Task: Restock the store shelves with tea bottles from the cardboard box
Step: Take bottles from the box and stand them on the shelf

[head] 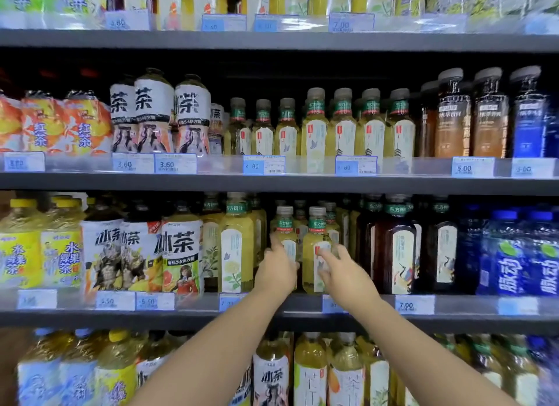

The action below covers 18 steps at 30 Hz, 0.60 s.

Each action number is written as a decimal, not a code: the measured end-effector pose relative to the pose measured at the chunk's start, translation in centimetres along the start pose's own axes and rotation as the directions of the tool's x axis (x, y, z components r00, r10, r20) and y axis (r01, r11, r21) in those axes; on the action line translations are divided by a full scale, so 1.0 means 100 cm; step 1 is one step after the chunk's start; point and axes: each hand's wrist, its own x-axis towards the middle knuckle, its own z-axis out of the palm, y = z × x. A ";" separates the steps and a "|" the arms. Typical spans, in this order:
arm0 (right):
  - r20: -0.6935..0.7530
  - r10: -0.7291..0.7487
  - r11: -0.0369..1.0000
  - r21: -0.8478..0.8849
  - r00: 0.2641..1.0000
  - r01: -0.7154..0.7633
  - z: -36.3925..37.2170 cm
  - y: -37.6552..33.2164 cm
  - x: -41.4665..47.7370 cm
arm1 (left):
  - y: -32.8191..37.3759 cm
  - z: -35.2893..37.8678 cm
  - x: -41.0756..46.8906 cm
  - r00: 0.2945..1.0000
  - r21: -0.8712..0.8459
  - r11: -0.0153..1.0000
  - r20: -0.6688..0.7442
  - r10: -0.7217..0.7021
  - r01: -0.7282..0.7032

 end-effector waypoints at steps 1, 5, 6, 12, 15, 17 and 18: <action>-0.026 0.026 1.000 0.013 0.999 -0.026 -0.004 -0.001 -0.004 | -0.001 -0.002 -0.007 0.999 0.031 0.999 -0.032 0.030 -0.029; 0.028 -0.018 0.999 -0.033 0.999 0.019 -0.005 -0.009 -0.006 | -0.009 -0.006 -0.027 0.966 0.238 0.944 -0.067 0.251 -0.229; 0.044 -0.038 0.999 -0.034 0.998 0.040 -0.004 -0.013 -0.005 | -0.010 -0.007 -0.029 0.957 0.260 0.927 -0.033 0.289 -0.271; 0.378 -0.071 0.982 -0.135 0.923 0.131 0.014 -0.019 0.003 | -0.020 -0.001 -0.032 0.959 0.320 0.906 0.152 0.240 -0.278; 0.437 -0.067 0.986 -0.109 0.897 0.126 0.017 -0.013 0.016 | -0.016 0.002 -0.023 0.959 0.404 0.875 0.199 0.200 -0.266; 0.461 -0.054 0.989 -0.095 0.886 0.109 0.016 -0.010 0.021 | -0.012 0.002 -0.021 0.962 0.418 0.875 0.221 0.162 -0.244; 0.462 -0.045 0.993 -0.079 0.886 0.092 0.017 -0.008 0.024 | -0.010 0.002 -0.019 0.962 0.420 0.877 0.231 0.146 -0.234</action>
